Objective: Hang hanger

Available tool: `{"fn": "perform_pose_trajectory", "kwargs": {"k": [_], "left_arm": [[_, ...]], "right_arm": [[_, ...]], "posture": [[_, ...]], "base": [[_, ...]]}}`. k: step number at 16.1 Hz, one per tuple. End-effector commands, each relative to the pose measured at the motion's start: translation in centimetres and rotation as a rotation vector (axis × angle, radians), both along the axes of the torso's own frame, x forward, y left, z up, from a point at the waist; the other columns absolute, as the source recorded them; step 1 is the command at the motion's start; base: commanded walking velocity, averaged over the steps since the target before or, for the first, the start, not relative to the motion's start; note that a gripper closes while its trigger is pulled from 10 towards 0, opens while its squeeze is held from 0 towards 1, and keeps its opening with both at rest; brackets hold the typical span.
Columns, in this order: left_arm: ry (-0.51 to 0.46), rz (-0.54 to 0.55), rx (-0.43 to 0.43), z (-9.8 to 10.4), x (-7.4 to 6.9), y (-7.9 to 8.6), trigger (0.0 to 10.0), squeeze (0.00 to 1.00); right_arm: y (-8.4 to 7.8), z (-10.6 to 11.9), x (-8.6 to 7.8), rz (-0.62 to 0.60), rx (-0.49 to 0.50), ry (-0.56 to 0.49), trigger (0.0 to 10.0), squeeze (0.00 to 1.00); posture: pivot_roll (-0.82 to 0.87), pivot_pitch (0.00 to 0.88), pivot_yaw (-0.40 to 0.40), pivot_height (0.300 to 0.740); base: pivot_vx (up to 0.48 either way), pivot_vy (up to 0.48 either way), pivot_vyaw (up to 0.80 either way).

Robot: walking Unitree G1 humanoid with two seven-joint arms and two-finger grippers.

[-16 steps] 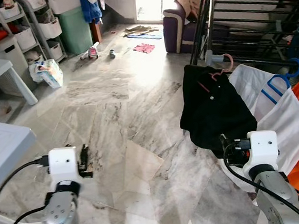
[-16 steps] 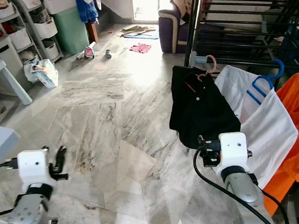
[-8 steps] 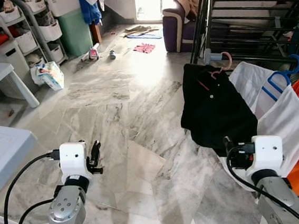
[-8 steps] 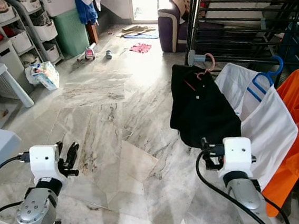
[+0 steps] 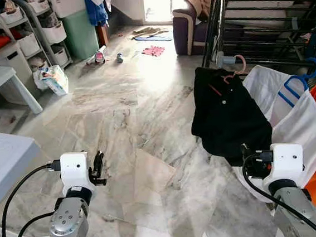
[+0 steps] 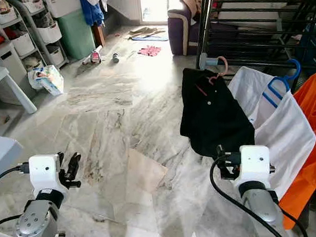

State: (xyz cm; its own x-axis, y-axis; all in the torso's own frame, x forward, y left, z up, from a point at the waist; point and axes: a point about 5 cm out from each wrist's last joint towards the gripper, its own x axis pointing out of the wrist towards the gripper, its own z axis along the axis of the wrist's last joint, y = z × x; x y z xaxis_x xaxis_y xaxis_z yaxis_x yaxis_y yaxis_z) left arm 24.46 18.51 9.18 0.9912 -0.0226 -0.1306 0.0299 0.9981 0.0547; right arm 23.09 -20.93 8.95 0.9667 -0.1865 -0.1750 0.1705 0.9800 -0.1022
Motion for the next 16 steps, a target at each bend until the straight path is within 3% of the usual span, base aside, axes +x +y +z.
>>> {"fn": "perform_pose_trajectory", "kwargs": {"k": [1,2,5,7,8,9,10,11,12,13,16], "left_arm": [[0.007,0.017,0.016,0.06,-0.01,0.28,10.0,0.00],[0.012,0.025,0.013,-0.01,-0.01,0.31,10.0,0.00],[0.016,0.028,0.002,-0.10,0.00,0.26,10.0,0.00],[0.018,0.026,0.003,-0.16,0.00,0.15,10.0,0.00],[0.019,0.024,0.002,-0.18,0.03,0.12,10.0,0.00],[0.021,0.021,0.001,-0.22,0.09,0.07,10.0,0.00],[0.023,0.019,-0.001,-0.25,0.10,0.05,10.0,0.00],[0.023,0.018,-0.003,-0.25,0.09,0.03,10.0,0.00],[0.027,0.018,-0.005,-0.31,0.07,0.01,10.0,0.00],[0.033,0.019,-0.008,-0.42,0.02,-0.02,10.0,0.00],[0.039,0.009,-0.015,-0.54,0.02,-0.16,10.0,0.00]], "right_arm": [[0.13,0.01,0.25,0.005,-0.009,0.005,10.0,0.00],[0.43,0.42,0.41,0.023,0.031,-0.036,0.0,0.00],[0.46,0.77,0.48,0.010,0.024,-0.052,0.0,0.00],[0.25,0.65,0.53,-0.002,0.012,-0.045,2.7,0.00],[0.19,0.62,0.53,-0.006,0.013,-0.046,0.0,0.00],[0.21,0.58,0.54,-0.003,0.027,-0.046,3.1,0.00],[0.29,0.43,0.52,0.007,0.034,-0.031,10.0,0.00],[0.28,0.38,0.48,0.009,0.025,-0.021,10.0,0.00],[0.18,0.42,0.36,0.000,0.024,-0.027,10.0,0.93],[0.09,0.41,0.21,-0.006,0.029,-0.030,10.0,1.00],[-0.24,0.23,-0.04,-0.030,0.019,-0.018,10.0,1.00]], "posture": [[-0.02,0.000,-0.002,0.740],[-0.02,0.000,-0.006,0.740],[-0.02,0.000,-0.011,0.740],[-0.02,0.000,-0.011,0.740],[-0.02,0.000,-0.007,0.740],[-0.02,0.000,-0.007,0.740],[-0.02,0.000,-0.007,0.740],[-0.03,0.000,-0.007,0.740],[-0.03,0.000,-0.007,0.740],[-0.03,0.000,-0.006,0.740],[-0.04,0.000,-0.002,0.740]], "base": [[0.000,0.000,0.00],[0.000,0.000,0.00],[0.000,0.000,0.00],[0.000,0.000,0.00],[0.000,0.000,0.00],[0.000,0.000,0.00],[0.000,0.000,0.00],[0.000,0.000,0.00],[0.000,0.000,0.00],[0.000,0.000,0.00],[0.000,0.000,0.00]]}}
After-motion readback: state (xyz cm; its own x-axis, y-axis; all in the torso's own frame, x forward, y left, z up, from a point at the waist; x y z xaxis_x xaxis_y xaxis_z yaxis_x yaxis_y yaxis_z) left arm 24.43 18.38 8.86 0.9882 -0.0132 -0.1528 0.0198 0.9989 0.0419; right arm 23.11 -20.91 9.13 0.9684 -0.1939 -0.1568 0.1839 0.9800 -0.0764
